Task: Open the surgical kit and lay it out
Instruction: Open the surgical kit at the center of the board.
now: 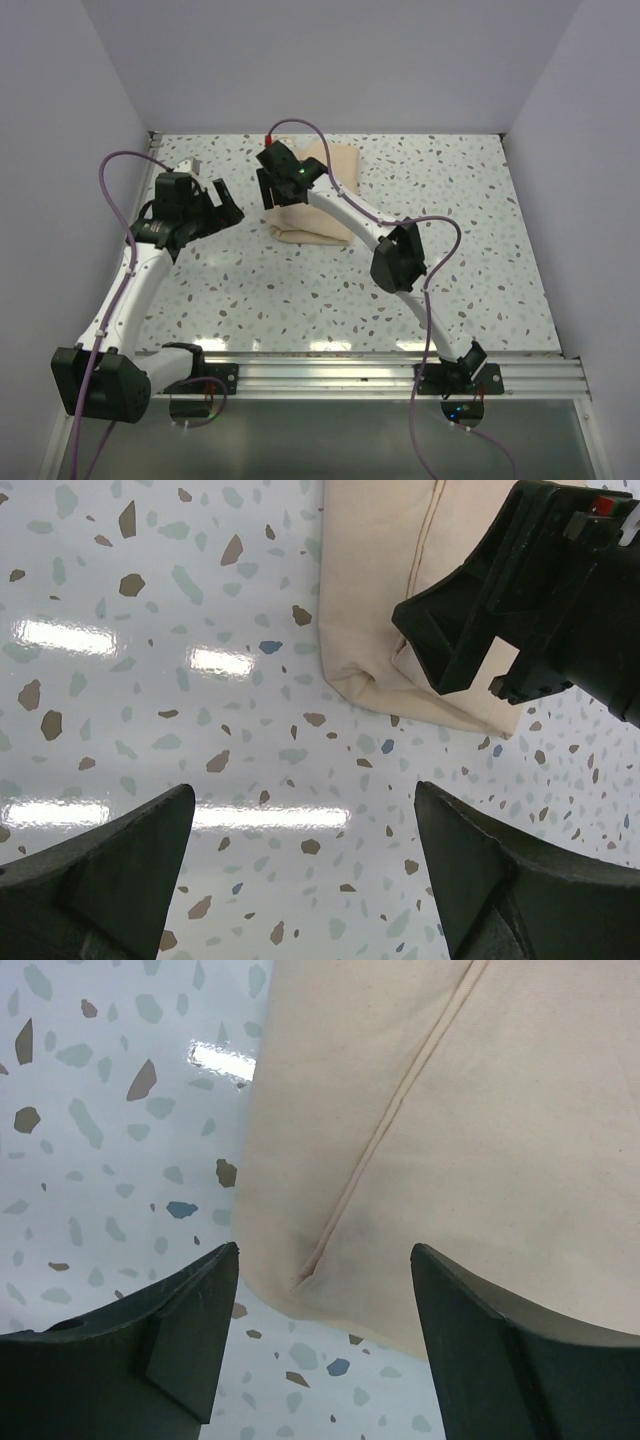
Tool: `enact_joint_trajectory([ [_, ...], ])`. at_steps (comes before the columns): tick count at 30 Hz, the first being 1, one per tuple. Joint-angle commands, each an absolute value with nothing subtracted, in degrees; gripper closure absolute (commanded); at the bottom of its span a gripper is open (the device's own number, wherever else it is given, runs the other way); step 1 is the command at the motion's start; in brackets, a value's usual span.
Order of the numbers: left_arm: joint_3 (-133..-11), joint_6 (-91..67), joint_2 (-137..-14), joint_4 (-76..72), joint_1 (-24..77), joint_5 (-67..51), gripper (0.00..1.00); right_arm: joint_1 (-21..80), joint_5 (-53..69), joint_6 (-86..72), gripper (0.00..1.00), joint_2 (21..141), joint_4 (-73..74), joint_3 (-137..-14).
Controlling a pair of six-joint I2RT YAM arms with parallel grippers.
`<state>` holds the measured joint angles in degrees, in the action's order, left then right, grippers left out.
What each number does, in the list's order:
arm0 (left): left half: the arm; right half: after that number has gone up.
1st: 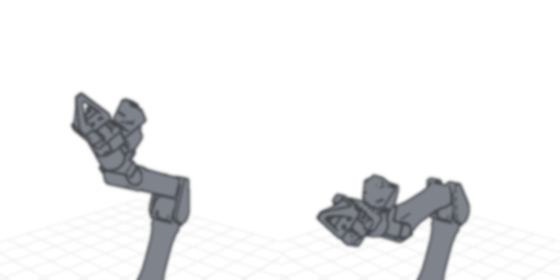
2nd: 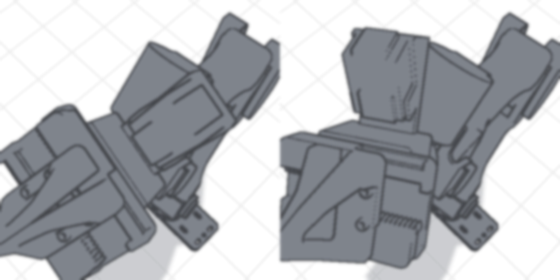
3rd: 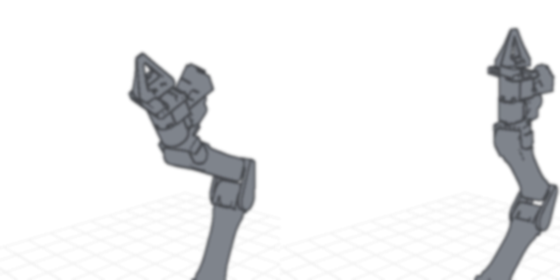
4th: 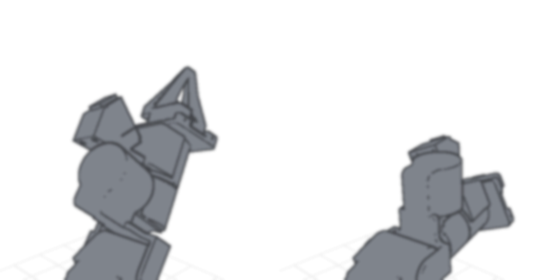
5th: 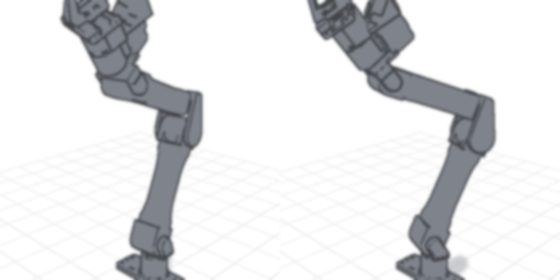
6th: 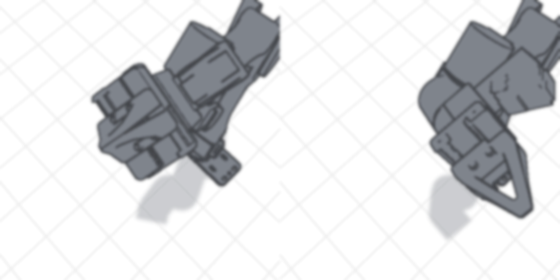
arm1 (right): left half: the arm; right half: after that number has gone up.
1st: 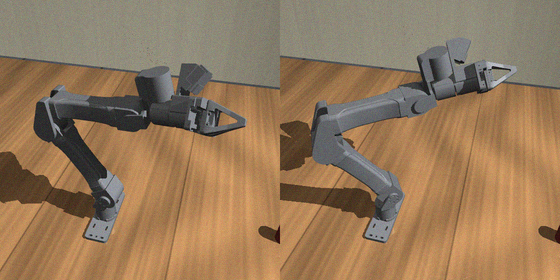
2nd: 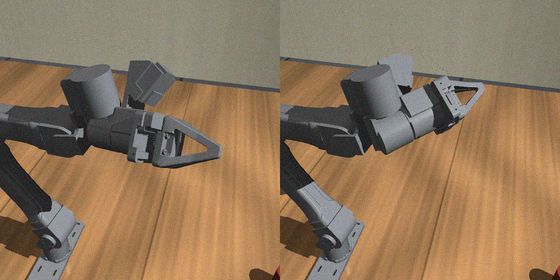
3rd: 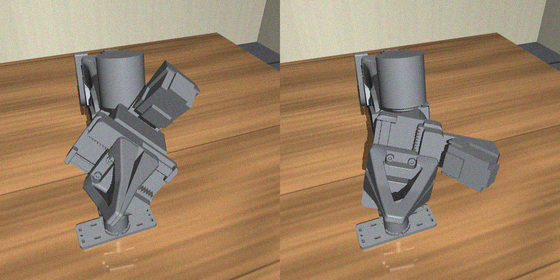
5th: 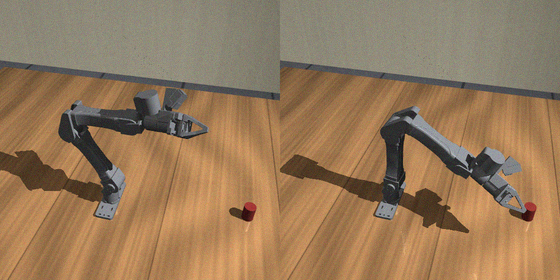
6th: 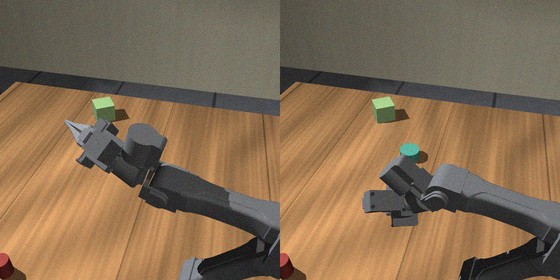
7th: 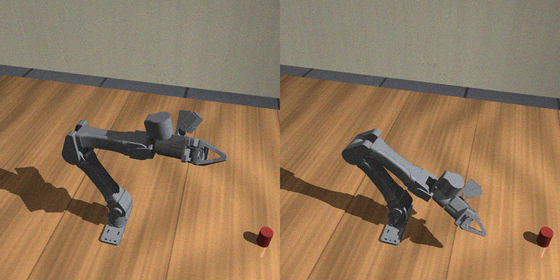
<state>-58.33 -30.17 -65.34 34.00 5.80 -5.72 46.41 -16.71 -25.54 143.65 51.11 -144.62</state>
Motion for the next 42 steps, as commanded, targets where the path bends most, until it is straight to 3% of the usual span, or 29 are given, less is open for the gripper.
enact_joint_trajectory([
  [1,-58.18,-28.39,-65.56,32.17,6.06,-5.54,0.05,46.05,-19.25,-26.1,0.27,142.91,50.97,-145.11],
  [5,-58.09,-28.21,-66.44,31.38,6.15,-5.8,0.05,46.14,-18.9,-26.1,0.38,144.23,52.03,-144.67],
  [15,-57.74,-27.6,-69.43,29.18,6.06,-6.59,0.05,47.02,-15.65,-26.19,0.47,147.57,54.93,-144.84],
  [23,-58.18,-26.72,-70.4,29.0,6.15,-6.68,0.05,46.67,-19.67,-25.58,0.92,145.82,55.72,-145.28],
  [26,-58.62,-26.37,-70.93,29.0,6.15,-6.59,0.04,45.71,-21.87,-25.66,1.0,142.93,56.34,-145.02],
  [35,-66.95,-23.38,-76.54,29.88,7.55,-3.43,0.04,40.08,-26.11,-25.66,1.0,127.89,55.29,-134.75],
  [38,-70.21,-22.59,-79.8,30.76,8.08,-2.73,0.04,38.67,-25.14,-25.84,0.93,124.63,54.76,-130.79],
  [40,-73.12,-22.06,-82.08,31.02,8.43,-2.29,0.04,38.24,-25.13,-25.84,1.0,123.76,54.67,-128.86],
  [42,-76.19,-21.36,-84.28,31.11,9.14,-2.02,0.04,37.71,-25.92,-26.28,1.0,123.49,55.63,-127.97],
])
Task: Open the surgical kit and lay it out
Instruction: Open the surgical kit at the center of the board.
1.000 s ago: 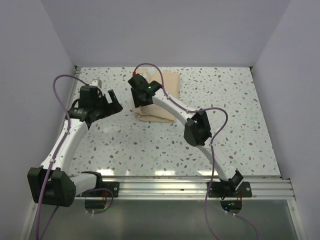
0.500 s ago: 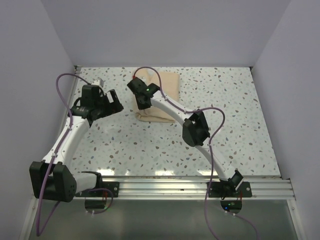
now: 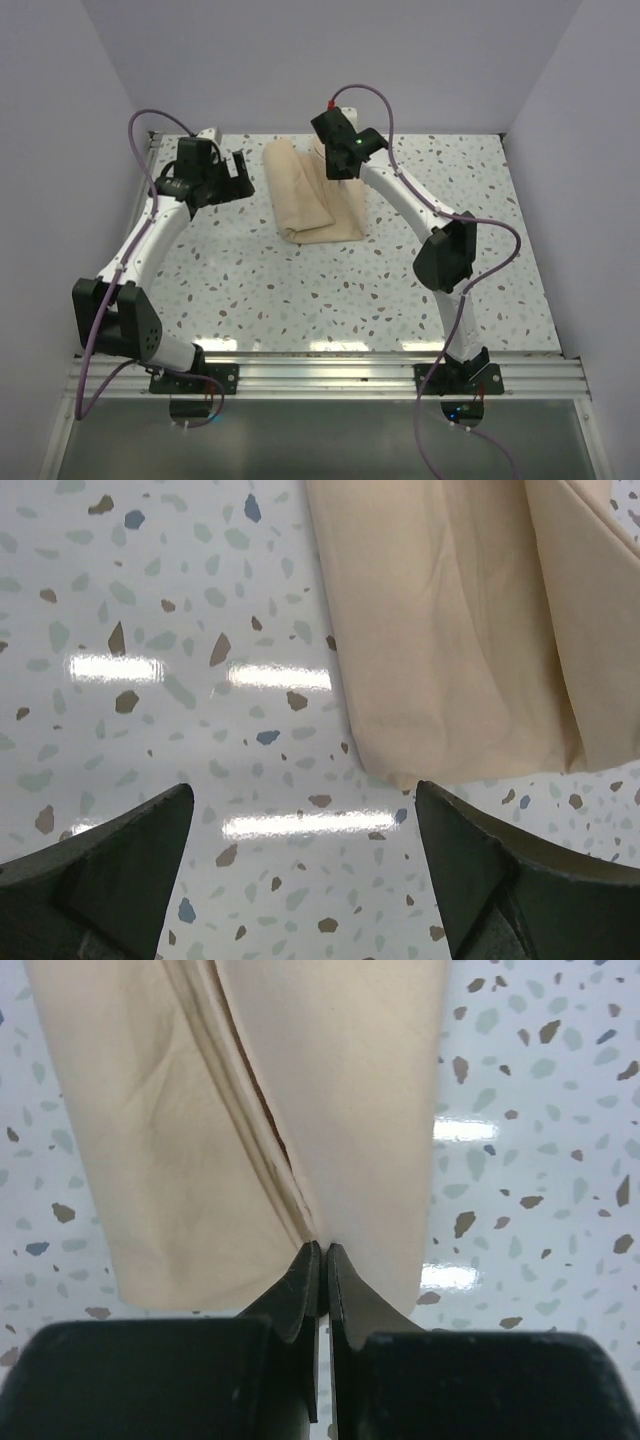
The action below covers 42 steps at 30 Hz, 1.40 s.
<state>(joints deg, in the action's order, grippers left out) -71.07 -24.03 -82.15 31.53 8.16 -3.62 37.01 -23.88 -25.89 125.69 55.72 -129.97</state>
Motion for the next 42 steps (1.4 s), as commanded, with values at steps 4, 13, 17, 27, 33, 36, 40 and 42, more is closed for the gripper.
enact_joint_trajectory([
  [4,-83.3,-19.6,-90.77,33.03,14.56,-0.18,0.03,33.76,-29.95,-29.87,1.0,119.64,57.21,-122.45],
  [13,-105.01,-15.74,-113.19,40.95,29.25,13.34,0.04,24.7,-40.15,-34.8,1.0,108.64,59.06,-101.79],
  [17,-110.29,-14.94,-122.49,43.5,32.78,17.57,0.05,20.67,-41.92,-36.74,0.78,107.58,61.26,-97.22],
  [27,-116.54,-15.56,-134.38,48.78,37.87,25.93,0.09,16.61,-42.1,-34.54,0.01,104.51,62.84,-95.36],
  [33,-117.77,-15.47,-135.18,47.64,42.18,25.32,0.09,16.52,-41.75,-32.96,0.02,104.94,63.28,-96.59],
  [36,-117.95,-14.86,-134.04,46.32,44.38,25.75,0.08,16.61,-40.7,-32.61,0.01,105.47,63.02,-96.77],
  [40,-118.74,-14.94,-135.52,47.45,44.74,27.67,0.07,16.61,-40.25,-32.26,0.02,106.08,63.02,-97.38],
  [42,-119.88,-15.64,-137.63,48.86,44.74,29.17,0.07,16.61,-40.34,-31.82,0.02,106.17,63.1,-97.56],
])
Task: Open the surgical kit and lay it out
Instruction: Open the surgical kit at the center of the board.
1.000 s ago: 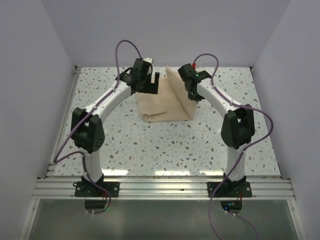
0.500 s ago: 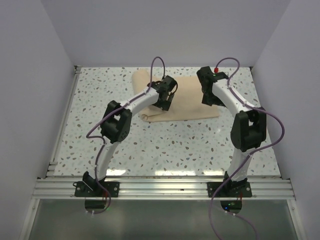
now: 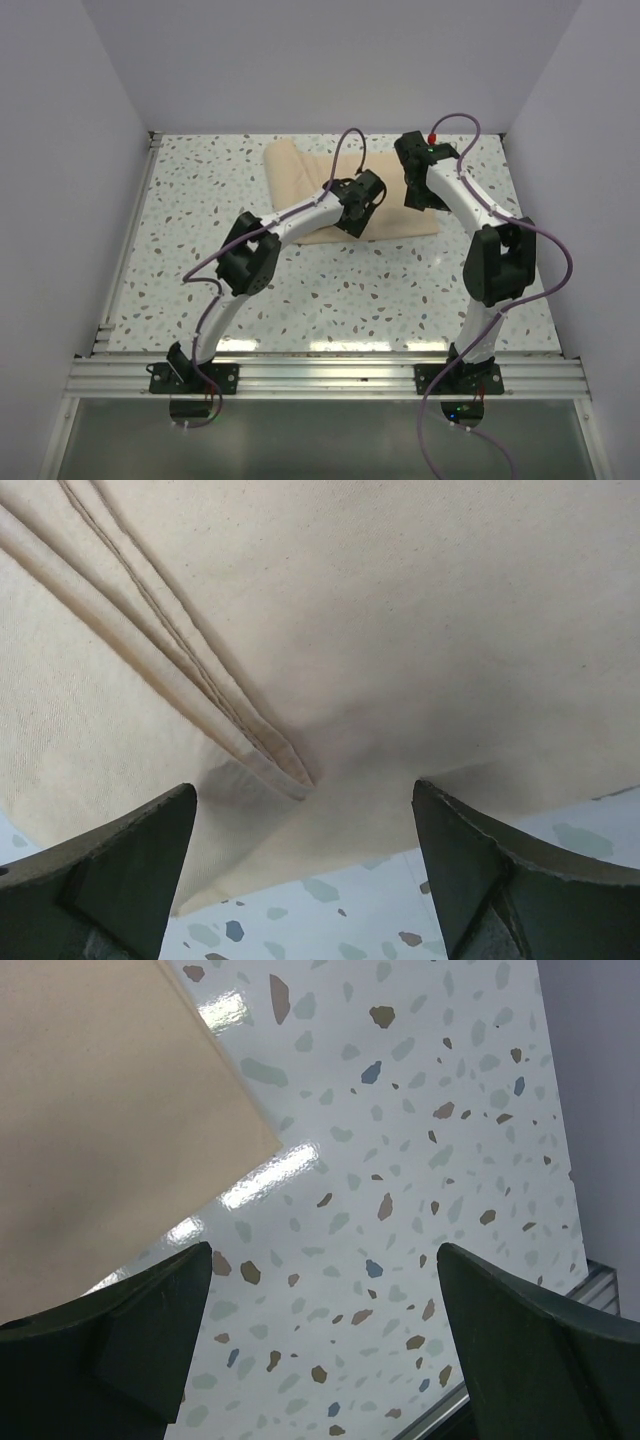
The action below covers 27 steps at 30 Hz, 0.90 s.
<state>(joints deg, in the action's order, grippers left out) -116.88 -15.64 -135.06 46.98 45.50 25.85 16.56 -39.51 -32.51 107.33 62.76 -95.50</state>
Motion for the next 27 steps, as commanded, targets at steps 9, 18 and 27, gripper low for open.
enact_joint_trajectory([
  [9,-120.41,-16.96,-139.92,49.92,43.42,35.24,0.13,16.61,-39.2,-31.12,0.02,106.08,62.93,-97.47],
  [18,-121.38,-17.14,-138.69,49.57,39.91,35.95,0.46,16.61,-38.58,-30.5,0.05,106.0,63.28,-97.38],
  [27,-123.57,-17.05,-136.5,49.75,36.65,36.12,0.29,16.52,-38.06,-30.24,0.07,107.05,64.34,-98.7],
])
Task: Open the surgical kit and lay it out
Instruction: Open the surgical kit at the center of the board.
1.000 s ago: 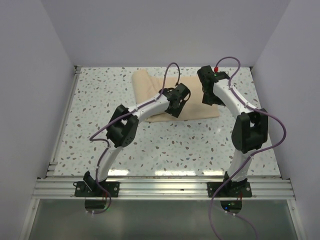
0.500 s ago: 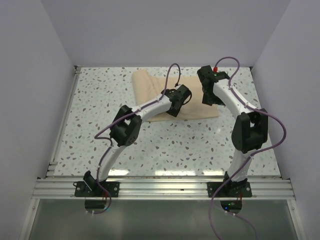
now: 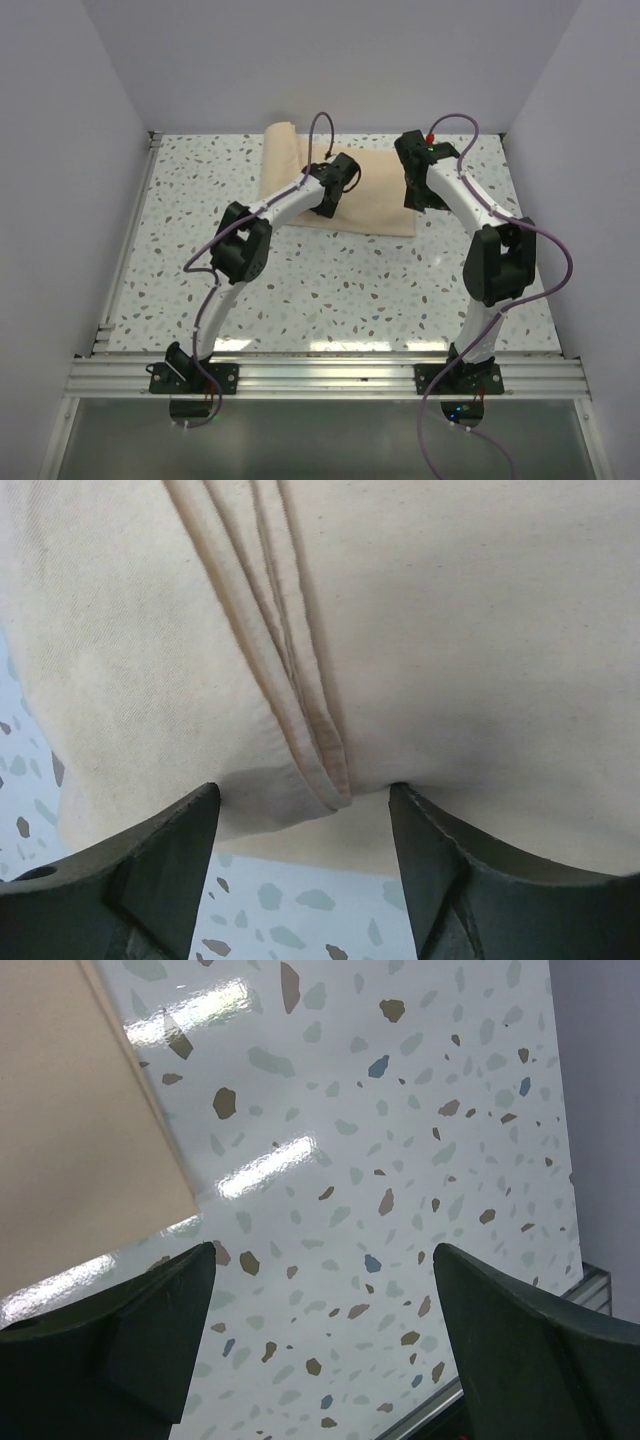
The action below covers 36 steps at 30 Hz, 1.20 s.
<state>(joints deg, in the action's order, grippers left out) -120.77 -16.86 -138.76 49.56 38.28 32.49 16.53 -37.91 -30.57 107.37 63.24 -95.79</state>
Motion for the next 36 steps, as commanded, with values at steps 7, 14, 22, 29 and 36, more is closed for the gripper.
enact_joint_trajectory([
  [7,-124.19,-17.4,-132.64,48.43,36.21,37.26,0.23,16.61,-37.62,-30.06,0.07,107.49,64.6,-99.14],
  [14,-123.05,-16.79,-130.78,44.21,36.04,38.41,0.23,16.61,-37.18,-29.45,0.07,107.58,64.51,-99.14],
  [22,-124.37,-17.4,-138.07,46.32,34.63,37.62,0.24,16.61,-36.74,-29.18,0.07,107.93,64.6,-99.58],
  [29,-123.31,-17.23,-140.62,45.97,33.75,35.78,0.28,16.52,-36.74,-29.27,0.07,108.98,64.6,-100.11],
  [36,-123.31,-17.4,-141.24,46.49,32.61,34.45,0.61,16.61,-36.83,-29.44,0.07,109.77,64.69,-100.55],
])
